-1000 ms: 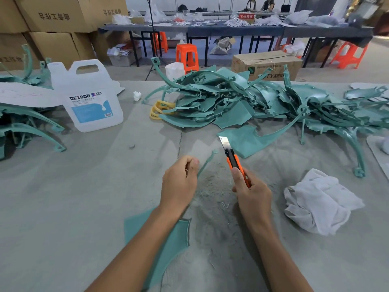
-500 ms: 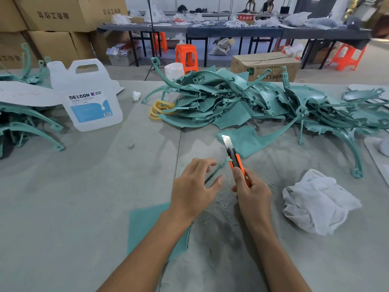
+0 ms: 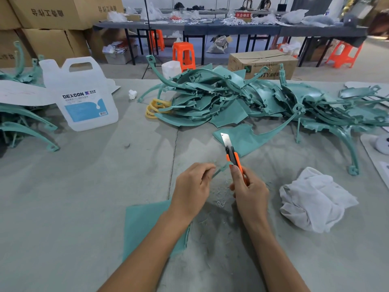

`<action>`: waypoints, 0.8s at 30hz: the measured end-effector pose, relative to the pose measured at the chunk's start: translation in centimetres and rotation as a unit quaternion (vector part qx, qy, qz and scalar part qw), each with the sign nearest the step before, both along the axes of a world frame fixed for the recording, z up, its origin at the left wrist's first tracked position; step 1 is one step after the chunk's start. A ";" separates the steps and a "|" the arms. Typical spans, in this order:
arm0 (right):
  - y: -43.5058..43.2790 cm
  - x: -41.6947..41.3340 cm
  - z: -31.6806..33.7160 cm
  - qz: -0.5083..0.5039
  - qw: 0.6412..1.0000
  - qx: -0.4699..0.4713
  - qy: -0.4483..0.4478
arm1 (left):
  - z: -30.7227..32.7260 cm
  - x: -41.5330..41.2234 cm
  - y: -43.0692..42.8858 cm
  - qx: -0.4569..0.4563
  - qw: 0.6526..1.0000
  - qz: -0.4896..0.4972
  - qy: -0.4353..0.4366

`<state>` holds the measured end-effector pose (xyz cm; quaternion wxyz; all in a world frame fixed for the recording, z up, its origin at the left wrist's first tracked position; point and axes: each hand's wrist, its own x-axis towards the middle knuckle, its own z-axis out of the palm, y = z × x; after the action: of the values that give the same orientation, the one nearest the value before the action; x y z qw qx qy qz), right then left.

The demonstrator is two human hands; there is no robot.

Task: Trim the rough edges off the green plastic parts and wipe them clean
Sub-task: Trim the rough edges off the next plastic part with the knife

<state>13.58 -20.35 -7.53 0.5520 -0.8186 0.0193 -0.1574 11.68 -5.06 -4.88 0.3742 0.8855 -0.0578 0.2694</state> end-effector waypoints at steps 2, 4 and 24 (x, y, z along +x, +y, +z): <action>0.0 0.0 0.1 -0.003 1.000 0.001 -0.004 | 0.0 -0.1 0.3 -0.088 0.995 0.009 0.042; 0.1 0.0 0.1 -0.005 1.000 0.000 -0.007 | 0.2 -0.1 0.7 -0.178 0.981 0.023 0.076; -1.3 -1.8 1.8 -0.046 0.997 0.064 -0.016 | -0.5 -13.5 8.7 0.156 0.943 0.136 0.261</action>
<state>11.81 -21.61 -5.71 0.5956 -0.7774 0.0580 -0.1938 -1.82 3.67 -5.42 0.1928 0.9716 0.1212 0.0647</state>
